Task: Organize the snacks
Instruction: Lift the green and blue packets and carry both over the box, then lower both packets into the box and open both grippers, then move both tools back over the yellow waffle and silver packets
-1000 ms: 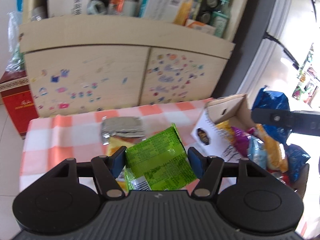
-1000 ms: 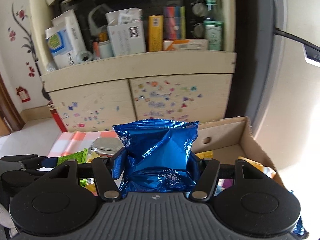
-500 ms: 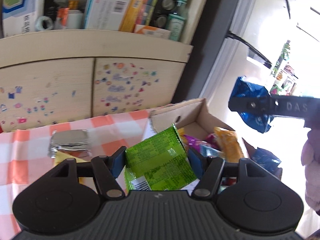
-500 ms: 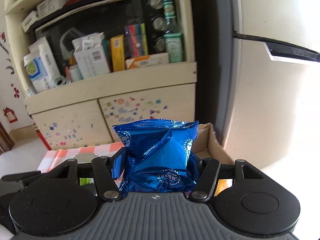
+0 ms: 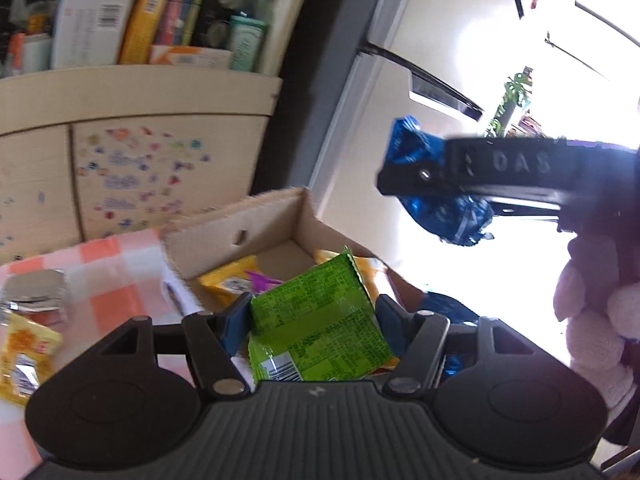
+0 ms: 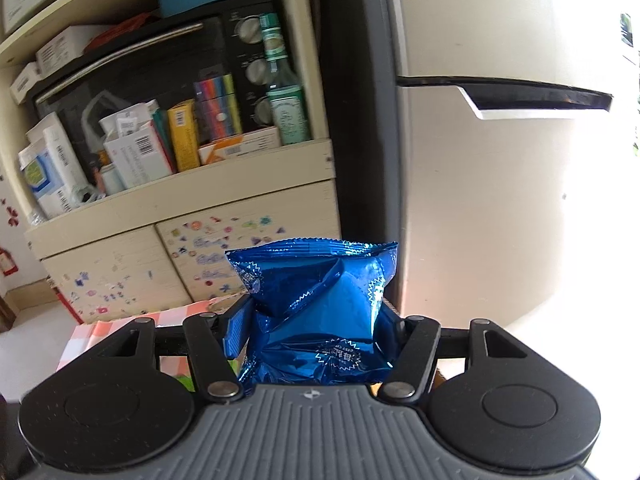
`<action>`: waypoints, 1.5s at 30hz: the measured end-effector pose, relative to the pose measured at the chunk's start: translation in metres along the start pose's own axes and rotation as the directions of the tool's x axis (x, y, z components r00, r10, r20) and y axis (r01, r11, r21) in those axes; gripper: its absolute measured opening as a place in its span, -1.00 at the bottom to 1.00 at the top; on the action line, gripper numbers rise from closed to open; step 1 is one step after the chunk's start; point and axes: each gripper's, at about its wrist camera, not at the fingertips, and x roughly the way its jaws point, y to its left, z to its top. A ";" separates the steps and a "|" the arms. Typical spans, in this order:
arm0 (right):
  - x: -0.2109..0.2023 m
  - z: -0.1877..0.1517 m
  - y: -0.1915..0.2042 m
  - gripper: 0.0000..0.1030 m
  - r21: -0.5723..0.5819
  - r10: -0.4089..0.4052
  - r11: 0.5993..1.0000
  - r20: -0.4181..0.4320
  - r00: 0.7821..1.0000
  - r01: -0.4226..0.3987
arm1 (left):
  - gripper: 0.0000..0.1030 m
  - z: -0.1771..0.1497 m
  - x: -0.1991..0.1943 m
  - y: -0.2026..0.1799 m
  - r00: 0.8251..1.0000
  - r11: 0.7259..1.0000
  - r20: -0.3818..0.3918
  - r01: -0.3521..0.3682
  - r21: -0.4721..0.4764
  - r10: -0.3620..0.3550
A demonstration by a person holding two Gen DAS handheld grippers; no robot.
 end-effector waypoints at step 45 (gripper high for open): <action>0.019 -0.005 0.053 0.84 -0.087 0.131 0.987 -0.066 0.989 -0.137 | 0.95 -0.014 -0.034 0.092 0.952 0.976 -0.215 -0.214 0.032 0.216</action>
